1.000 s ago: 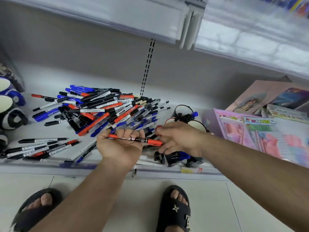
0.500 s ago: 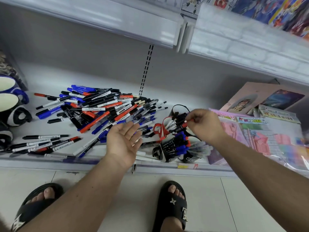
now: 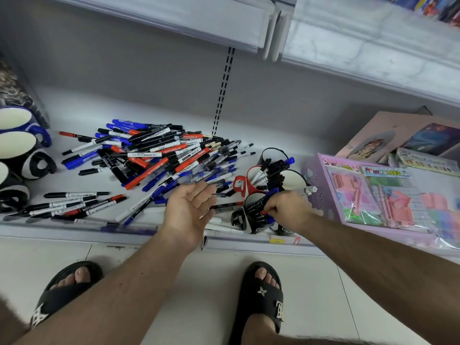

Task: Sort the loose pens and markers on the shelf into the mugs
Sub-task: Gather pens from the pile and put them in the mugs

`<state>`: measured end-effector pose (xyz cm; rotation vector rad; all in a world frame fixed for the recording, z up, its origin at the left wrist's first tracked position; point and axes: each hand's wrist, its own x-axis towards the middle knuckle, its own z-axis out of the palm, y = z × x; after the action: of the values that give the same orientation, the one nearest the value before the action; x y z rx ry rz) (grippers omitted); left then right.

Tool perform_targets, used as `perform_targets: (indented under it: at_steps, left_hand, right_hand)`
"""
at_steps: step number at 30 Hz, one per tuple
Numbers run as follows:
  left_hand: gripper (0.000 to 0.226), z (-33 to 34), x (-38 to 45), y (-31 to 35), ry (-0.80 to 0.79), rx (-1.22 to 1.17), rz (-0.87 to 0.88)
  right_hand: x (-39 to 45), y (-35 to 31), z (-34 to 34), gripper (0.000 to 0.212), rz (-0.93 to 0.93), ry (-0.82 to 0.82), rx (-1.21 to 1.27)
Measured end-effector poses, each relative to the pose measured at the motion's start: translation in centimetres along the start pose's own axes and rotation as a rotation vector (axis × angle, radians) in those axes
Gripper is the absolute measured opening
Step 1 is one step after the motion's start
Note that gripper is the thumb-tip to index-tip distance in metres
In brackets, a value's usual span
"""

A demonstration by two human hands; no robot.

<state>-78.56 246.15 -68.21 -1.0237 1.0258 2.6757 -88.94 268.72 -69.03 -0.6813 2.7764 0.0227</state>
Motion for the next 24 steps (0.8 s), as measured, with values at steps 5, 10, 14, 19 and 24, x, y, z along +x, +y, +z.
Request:
perform_targets:
  at_steps: [5, 10, 14, 19, 24]
  left_hand:
    - [0.036, -2.3, 0.6, 0.4, 0.02, 0.046, 0.019]
    - [0.037, -4.3, 1.3, 2.0, 0.068, 0.097, 0.054]
    - [0.031, -5.5, 1.7, 3.8, 0.115, 0.102, 0.081]
    - [0.028, -7.1, 3.2, 5.9, 0.176, -0.028, 0.098]
    - [0.016, -9.5, 4.4, 6.0, 0.222, -0.065, 0.077]
  right_hand:
    - [0.7, -1.4, -1.2, 0.026, -0.035, -0.053, -0.049]
    - [1.5, -5.3, -3.7, 0.028, -0.202, -0.005, -0.05]
    - [2.9, -9.6, -4.5, 0.033, -0.274, -0.173, -0.146]
    - [5.8, -12.9, -2.1, 0.026, -0.374, -0.301, -0.366]
    - [8.7, -13.5, 1.7, 0.057, -0.405, -0.349, -0.429]
